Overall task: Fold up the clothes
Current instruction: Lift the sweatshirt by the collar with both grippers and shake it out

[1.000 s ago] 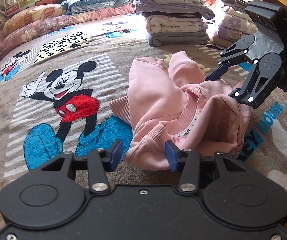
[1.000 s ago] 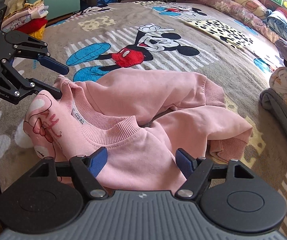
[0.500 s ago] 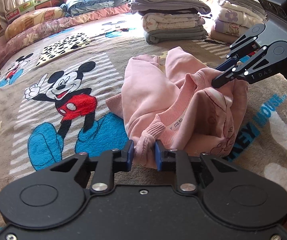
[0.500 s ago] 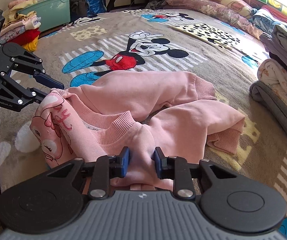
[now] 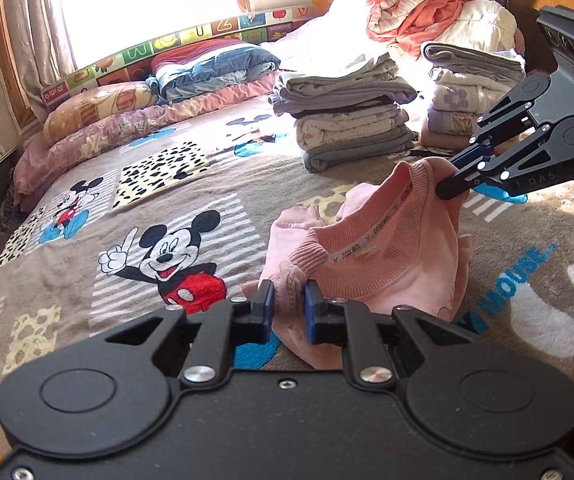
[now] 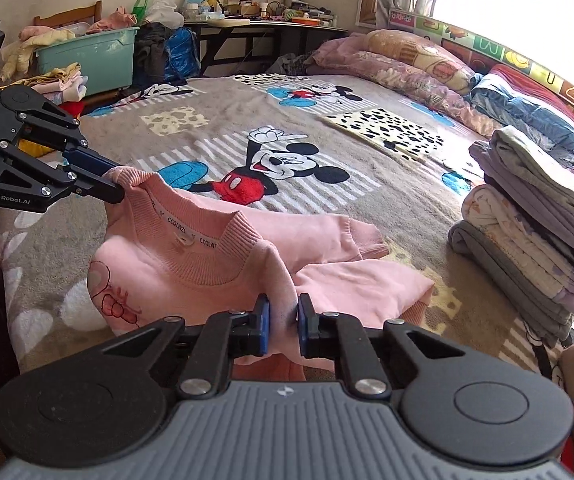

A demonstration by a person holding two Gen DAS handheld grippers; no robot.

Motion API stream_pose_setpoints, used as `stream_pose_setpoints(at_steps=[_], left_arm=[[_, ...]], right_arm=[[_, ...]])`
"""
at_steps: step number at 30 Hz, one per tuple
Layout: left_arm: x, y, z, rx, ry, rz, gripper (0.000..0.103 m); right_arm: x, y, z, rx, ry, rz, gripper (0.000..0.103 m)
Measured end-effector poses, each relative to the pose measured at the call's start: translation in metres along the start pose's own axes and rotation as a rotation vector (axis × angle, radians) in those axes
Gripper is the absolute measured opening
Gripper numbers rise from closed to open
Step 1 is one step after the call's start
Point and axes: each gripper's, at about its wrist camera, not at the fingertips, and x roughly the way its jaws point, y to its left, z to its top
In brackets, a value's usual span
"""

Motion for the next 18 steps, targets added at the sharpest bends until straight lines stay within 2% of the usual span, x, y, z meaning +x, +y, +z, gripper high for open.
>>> stream_pose_setpoints(at_steps=[18], left_arm=[[-0.073,0.016,0.111,0.071,-0.203,0.092,0.012]], right_arm=[[-0.113,-0.009,0.076,-0.023,-0.219,-0.107,0.015]])
